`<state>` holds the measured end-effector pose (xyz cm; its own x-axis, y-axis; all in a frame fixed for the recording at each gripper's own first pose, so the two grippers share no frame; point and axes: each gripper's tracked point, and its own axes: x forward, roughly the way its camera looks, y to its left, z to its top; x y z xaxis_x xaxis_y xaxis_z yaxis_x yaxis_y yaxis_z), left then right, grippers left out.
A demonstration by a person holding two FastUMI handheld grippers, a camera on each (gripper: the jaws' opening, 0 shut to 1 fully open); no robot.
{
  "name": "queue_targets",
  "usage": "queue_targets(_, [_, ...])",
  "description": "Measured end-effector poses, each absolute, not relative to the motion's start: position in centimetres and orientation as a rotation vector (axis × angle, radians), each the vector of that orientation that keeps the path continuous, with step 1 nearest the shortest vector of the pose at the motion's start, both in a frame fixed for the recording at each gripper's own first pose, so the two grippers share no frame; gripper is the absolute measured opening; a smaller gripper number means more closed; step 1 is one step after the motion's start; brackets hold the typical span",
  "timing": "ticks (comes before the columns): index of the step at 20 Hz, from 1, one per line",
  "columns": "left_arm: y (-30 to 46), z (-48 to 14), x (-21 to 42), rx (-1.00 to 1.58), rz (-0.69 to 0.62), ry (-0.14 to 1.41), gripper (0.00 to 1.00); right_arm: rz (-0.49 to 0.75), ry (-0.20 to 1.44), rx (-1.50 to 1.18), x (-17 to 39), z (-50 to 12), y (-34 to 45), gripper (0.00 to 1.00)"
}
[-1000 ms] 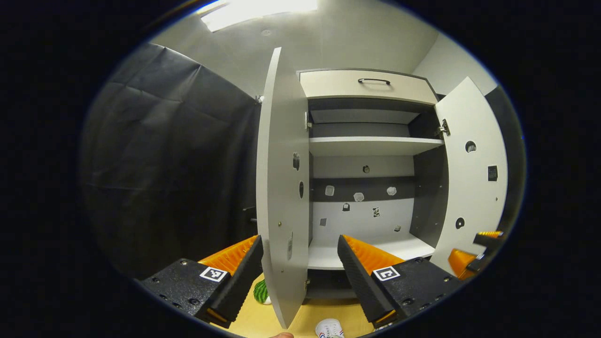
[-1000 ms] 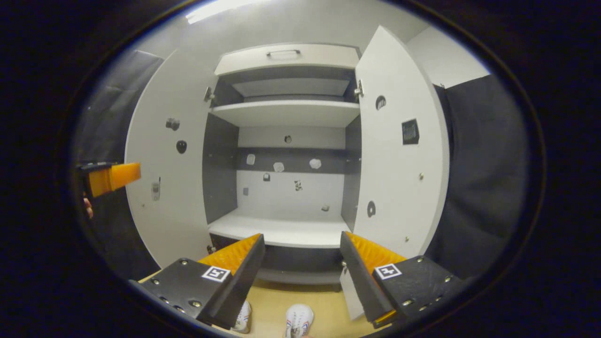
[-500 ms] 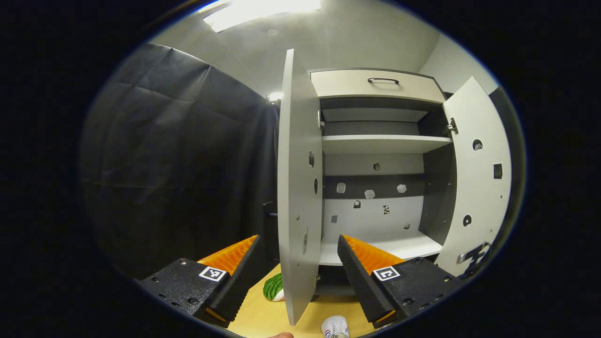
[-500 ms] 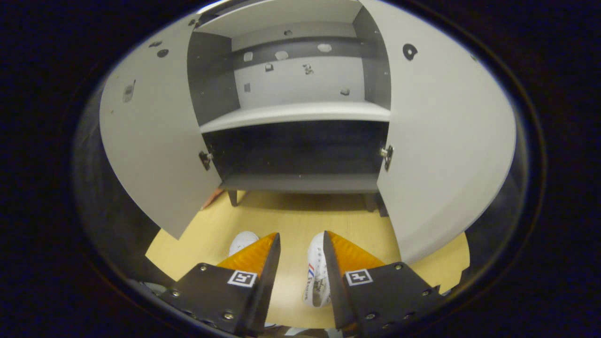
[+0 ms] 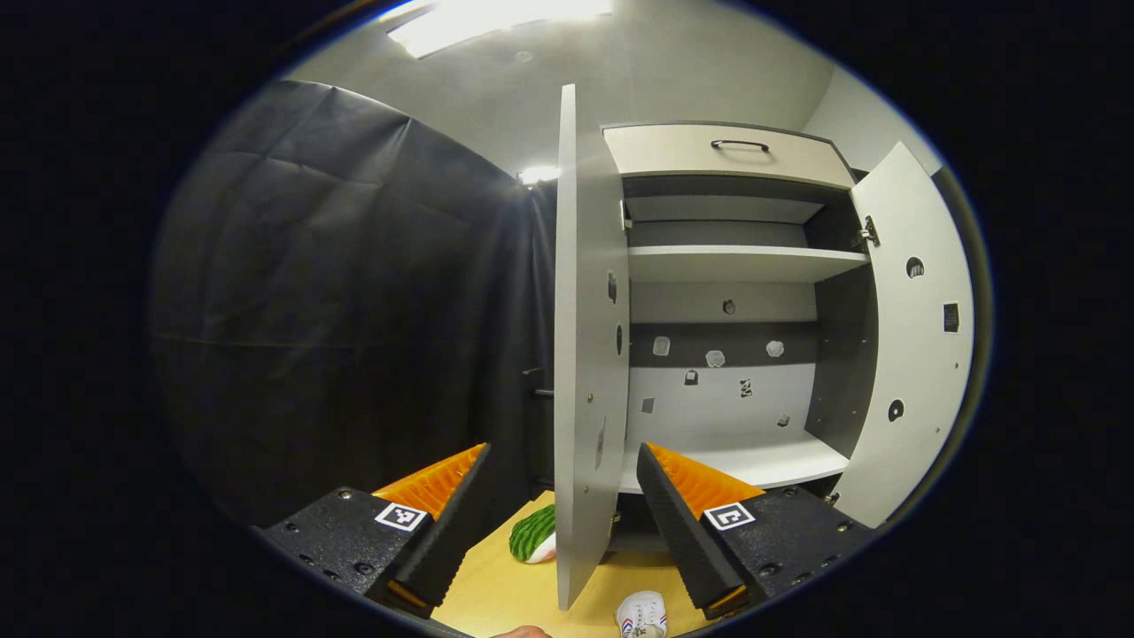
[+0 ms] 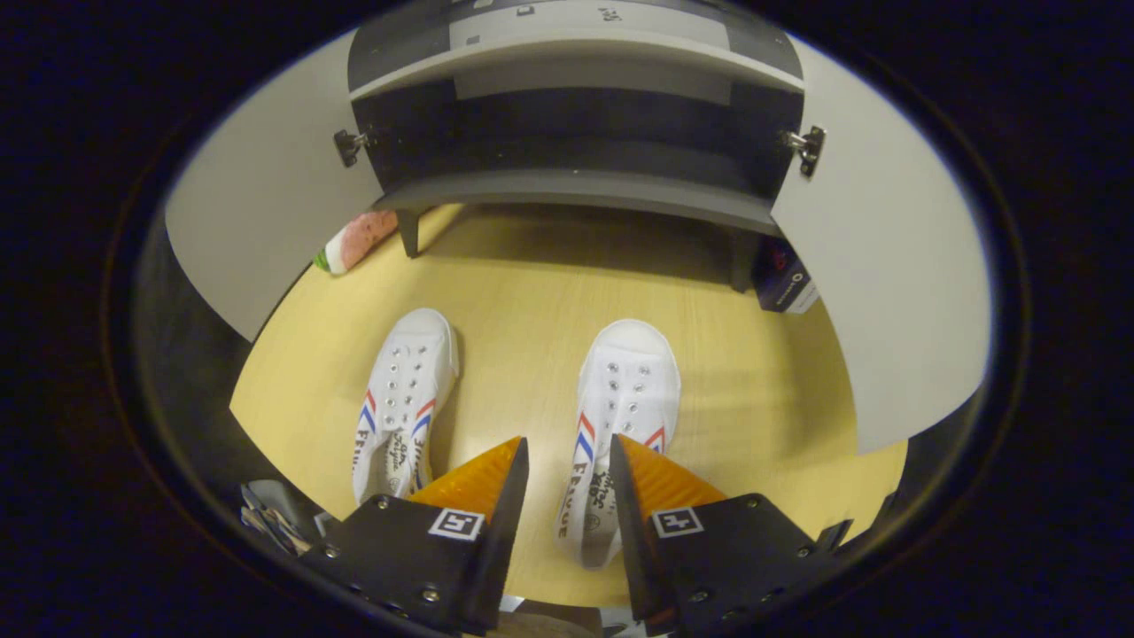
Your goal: Grab one shoe with the right hand and put it into the shoe cabinet, grab the other shoe with the left hand and put it into the shoe cabinet; then close the right door with the right hand and the left door with the left hand.
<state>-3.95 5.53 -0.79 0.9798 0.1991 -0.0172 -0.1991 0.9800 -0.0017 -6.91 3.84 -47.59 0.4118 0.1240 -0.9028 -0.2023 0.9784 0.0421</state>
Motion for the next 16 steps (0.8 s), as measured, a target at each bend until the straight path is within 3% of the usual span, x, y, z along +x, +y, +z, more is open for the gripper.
queue_targets(10, [6.5, -2.0, -3.3, 0.010, 0.215, 0.048, 0.98, 0.184, 1.310, -0.203, -7.6, -53.4, 2.9, 0.54])
queue_targets(13, [6.5, -2.3, -3.1, 0.004, 0.216, 0.049, 0.98, 0.178, 1.273, -0.252, -7.3, -53.7, 2.7, 0.40])
queue_targets(14, [6.4, -2.4, -3.0, 0.002, 0.213, 0.052, 0.98, 0.174, 1.277, -0.289, -7.5, -53.6, 2.1, 0.43])
queue_targets(16, [6.2, -2.9, -2.8, 0.001, 0.205, 0.063, 0.98, 0.163, 1.244, -0.263, -7.1, -53.3, 2.0, 0.20])
